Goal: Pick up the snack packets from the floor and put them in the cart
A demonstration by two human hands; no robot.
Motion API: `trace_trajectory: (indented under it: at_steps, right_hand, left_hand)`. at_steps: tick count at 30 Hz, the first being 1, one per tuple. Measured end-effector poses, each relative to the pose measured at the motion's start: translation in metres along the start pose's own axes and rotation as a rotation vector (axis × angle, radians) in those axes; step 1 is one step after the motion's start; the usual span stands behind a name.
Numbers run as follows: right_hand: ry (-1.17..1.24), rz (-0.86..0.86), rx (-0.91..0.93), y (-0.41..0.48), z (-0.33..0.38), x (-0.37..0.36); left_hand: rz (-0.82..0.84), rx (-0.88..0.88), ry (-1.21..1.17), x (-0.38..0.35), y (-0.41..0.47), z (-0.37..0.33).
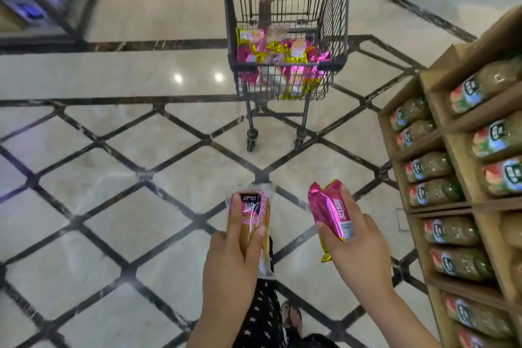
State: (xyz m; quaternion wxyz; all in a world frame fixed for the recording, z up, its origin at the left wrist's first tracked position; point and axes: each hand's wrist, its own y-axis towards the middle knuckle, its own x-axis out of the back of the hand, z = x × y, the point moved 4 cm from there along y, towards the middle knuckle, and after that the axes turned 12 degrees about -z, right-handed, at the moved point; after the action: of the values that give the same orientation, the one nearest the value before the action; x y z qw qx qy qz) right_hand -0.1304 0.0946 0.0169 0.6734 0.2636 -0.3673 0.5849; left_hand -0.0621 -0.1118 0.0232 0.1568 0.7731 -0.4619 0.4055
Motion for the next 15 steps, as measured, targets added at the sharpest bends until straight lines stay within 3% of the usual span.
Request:
trace_trajectory:
  at_steps: [6,15]
  right_hand:
    - [0.023,-0.057,-0.110,0.099,0.046,-0.016]
    - [0.032,-0.152,-0.110,0.230,0.117,-0.023]
  left_hand:
    - [0.042,-0.071,-0.028,0.008,0.128,-0.036]
    - [0.015,-0.241,0.012,0.010,0.298,-0.116]
